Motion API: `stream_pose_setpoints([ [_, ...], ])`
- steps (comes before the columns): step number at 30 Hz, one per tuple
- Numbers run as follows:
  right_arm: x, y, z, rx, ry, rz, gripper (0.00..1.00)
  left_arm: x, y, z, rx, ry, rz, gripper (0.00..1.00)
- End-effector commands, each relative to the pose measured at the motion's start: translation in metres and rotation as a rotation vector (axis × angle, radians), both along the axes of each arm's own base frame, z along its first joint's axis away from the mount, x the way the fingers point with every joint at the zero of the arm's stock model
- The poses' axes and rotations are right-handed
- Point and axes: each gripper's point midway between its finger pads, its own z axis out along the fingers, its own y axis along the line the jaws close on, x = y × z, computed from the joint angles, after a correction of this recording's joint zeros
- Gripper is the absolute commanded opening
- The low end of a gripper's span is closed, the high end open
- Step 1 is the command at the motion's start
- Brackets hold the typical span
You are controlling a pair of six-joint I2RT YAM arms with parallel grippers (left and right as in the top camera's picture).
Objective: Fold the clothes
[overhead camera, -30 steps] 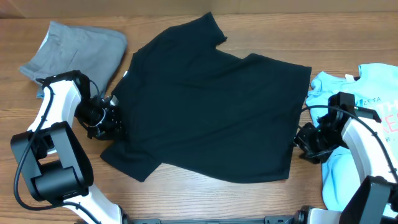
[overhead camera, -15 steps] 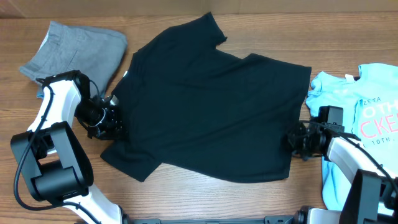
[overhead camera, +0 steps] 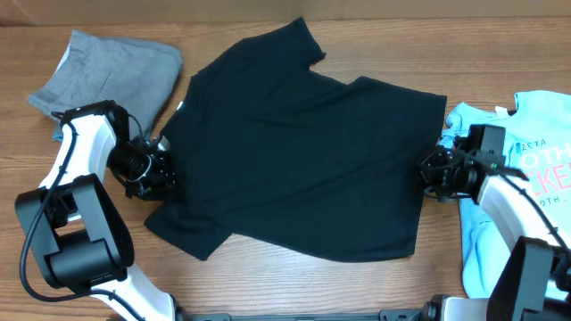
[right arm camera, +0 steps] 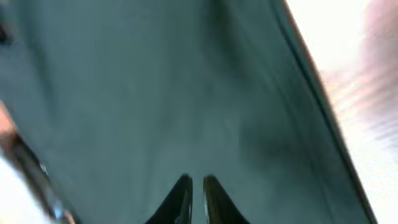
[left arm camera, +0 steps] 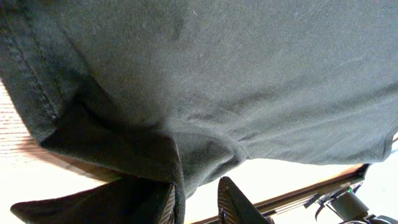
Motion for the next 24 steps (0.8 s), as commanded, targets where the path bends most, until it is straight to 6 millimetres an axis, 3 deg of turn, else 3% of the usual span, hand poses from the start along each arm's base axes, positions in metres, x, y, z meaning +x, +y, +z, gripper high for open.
stream_pose_setpoints([
  [1,-0.020,-0.009,0.000,-0.074,0.097,0.051,0.11,0.007,-0.003,0.008,-0.014,-0.048,-0.028,0.26],
  [6,-0.067,-0.033,-0.023,-0.233,0.319,0.024,0.11,0.008,-0.003,0.007,-0.013,-0.052,-0.028,0.27],
  [16,-0.081,-0.028,-0.074,-0.192,0.332,-0.111,0.04,0.009,-0.003,0.007,-0.012,-0.055,-0.028,0.28],
  [20,-0.054,-0.024,-0.085,-0.149,0.231,-0.127,0.04,0.009,-0.003,0.007,-0.012,-0.055,-0.028,0.28],
  [24,-0.006,-0.020,-0.069,-0.091,0.036,-0.112,0.04,0.010,-0.003,0.007,-0.011,-0.060,-0.028,0.28],
])
